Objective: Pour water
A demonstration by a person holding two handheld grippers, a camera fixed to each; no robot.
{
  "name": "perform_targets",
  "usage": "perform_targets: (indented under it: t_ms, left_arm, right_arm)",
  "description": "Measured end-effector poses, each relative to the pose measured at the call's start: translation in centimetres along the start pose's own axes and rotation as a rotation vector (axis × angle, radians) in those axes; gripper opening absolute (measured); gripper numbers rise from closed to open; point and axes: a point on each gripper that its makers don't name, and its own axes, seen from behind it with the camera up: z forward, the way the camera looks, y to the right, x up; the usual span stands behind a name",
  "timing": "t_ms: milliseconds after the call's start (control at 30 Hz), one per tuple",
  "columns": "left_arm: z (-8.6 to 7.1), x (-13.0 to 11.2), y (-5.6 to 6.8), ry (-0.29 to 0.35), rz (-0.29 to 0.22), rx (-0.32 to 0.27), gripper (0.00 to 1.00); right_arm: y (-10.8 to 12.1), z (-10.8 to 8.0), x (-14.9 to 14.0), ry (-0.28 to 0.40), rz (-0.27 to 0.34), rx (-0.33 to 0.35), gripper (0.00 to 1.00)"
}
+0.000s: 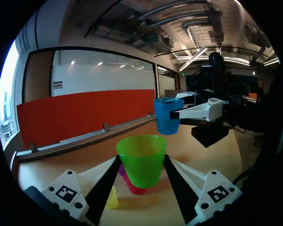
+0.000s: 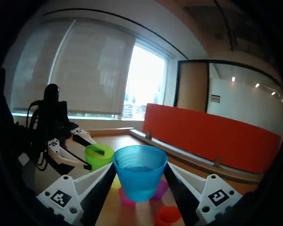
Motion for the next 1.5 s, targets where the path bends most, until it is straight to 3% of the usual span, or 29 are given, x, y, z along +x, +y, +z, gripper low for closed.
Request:
perform_targets:
  t_ms: [1067,1500]
  left_arm:
    - [0.7,-0.2,1.3,0.031,-0.003,-0.050,0.82]
    - [1.2,-0.3,2.0,0.035,-0.004,-0.072,0.82]
  right_arm:
    - [0.4,2.2,2.2,-0.016,-0.184,0.032,0.89]
    - [-0.2,2.7,3.0,-0.011,-0.299,0.053,0.89]
